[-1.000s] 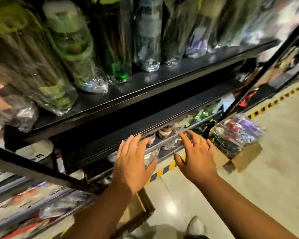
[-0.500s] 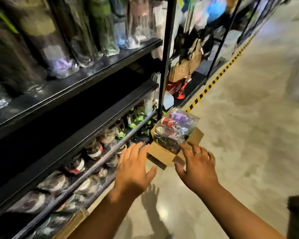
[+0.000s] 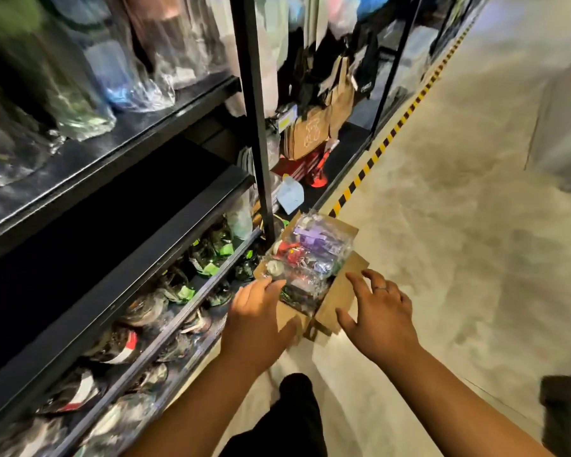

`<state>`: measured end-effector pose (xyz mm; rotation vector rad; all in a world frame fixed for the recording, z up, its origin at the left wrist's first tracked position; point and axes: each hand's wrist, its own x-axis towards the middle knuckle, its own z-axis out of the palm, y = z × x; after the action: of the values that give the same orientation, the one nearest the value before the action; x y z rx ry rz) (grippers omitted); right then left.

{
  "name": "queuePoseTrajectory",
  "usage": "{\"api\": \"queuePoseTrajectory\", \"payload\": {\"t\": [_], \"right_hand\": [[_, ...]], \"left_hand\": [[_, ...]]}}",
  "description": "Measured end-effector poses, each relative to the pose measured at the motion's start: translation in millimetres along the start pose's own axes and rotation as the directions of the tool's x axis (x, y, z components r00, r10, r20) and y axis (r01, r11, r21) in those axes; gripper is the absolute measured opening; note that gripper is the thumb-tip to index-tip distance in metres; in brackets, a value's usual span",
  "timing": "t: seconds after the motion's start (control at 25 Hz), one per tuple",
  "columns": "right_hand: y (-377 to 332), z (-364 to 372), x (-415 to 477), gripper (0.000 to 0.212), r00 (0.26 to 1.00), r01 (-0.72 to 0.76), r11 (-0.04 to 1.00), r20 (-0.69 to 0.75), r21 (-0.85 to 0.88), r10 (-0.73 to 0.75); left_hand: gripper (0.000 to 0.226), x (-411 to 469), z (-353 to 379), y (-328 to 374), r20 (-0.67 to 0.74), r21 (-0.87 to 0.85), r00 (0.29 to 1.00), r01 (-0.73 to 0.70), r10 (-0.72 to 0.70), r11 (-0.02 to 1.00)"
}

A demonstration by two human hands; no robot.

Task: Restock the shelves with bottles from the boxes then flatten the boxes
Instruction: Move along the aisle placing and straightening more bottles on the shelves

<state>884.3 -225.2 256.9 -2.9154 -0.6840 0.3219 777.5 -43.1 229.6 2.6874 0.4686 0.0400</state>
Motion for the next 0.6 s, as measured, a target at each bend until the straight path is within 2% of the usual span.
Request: {"api": "queuePoseTrajectory", "payload": {"t": [0.16, 0.4, 0.6], "right_hand": [[13.4, 14.8, 103.5, 0.068, 0.995, -0.045, 0.999, 0.093, 0.009, 0.044], [44.9, 87.2, 258.4, 0.075, 0.960, -0.122, 0.988, 0.264, 0.098, 0.093], [66.7, 184.8, 373.7, 0.081, 0.946, -0.075, 0.997, 0.320, 0.029, 0.062]], "left_hand": [[0.069, 108.7, 32.3, -8.7, 0.178, 0.006, 0.981, 0.071, -0.071, 0.997], [0.069, 229.8, 106.3, -36.1, 0.290, -0.001, 0.947, 0.144, -0.138, 0.990], [0.070, 288.1, 204.5, -68.5, 0.310, -0.002, 0.931, 0.205, -0.194, 0.979]]}}
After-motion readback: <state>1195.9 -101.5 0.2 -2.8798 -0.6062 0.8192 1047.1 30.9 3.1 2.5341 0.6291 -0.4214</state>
